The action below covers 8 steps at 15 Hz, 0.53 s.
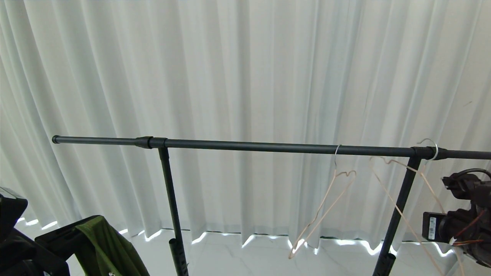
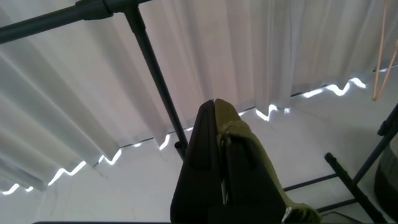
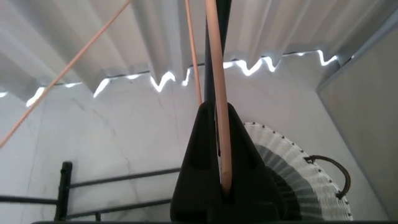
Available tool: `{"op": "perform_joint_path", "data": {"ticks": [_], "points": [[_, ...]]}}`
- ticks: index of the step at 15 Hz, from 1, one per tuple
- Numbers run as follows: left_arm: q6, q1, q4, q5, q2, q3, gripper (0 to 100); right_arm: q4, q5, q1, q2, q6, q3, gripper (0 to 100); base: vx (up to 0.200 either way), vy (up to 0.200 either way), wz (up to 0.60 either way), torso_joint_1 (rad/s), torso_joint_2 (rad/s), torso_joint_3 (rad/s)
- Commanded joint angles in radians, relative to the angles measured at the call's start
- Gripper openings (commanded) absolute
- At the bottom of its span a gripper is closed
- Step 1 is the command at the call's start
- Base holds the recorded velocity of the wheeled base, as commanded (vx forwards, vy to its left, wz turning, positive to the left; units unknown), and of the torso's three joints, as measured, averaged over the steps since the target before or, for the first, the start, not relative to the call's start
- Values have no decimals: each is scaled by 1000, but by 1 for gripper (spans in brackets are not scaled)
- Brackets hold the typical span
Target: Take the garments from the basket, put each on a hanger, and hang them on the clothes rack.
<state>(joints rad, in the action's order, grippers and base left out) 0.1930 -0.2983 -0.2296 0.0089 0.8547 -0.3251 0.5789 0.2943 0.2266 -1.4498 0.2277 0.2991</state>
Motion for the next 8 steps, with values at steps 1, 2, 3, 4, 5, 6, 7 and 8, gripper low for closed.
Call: {"op": "perform_joint_path", "data": {"ticks": [1,2,3,4,5,6,7,8], "points": [[3,13,-1,2,1,0,0,1,-3,19,86,-4,-43,0,-200,0,0,2,-2,-2],[3,15,-1,5,1,0,0,-1,-7,22,103,-4,-51,0,-200,0,0,2,2,2],[3,15,-1,5,1,0,0,-1,-10,22,112,-8,-55,0,-200,0,0,12,7,7],[3,15,-1,5,1,0,0,-1,-10,22,114,-11,-57,0,-200,0,0,7,12,2],[3,13,-1,5,1,0,0,-2,-10,22,112,-11,-60,0,-200,0,0,-7,7,2],[3,13,-1,5,1,1,0,-2,-18,22,111,-11,-63,0,-200,0,0,-17,-2,7],[3,13,-1,5,1,1,0,-2,-30,22,111,-11,-64,0,-200,0,0,-2,-7,7],[3,15,-1,5,1,1,0,-2,-35,22,111,-11,-66,0,-200,0,0,-2,2,2]]}}
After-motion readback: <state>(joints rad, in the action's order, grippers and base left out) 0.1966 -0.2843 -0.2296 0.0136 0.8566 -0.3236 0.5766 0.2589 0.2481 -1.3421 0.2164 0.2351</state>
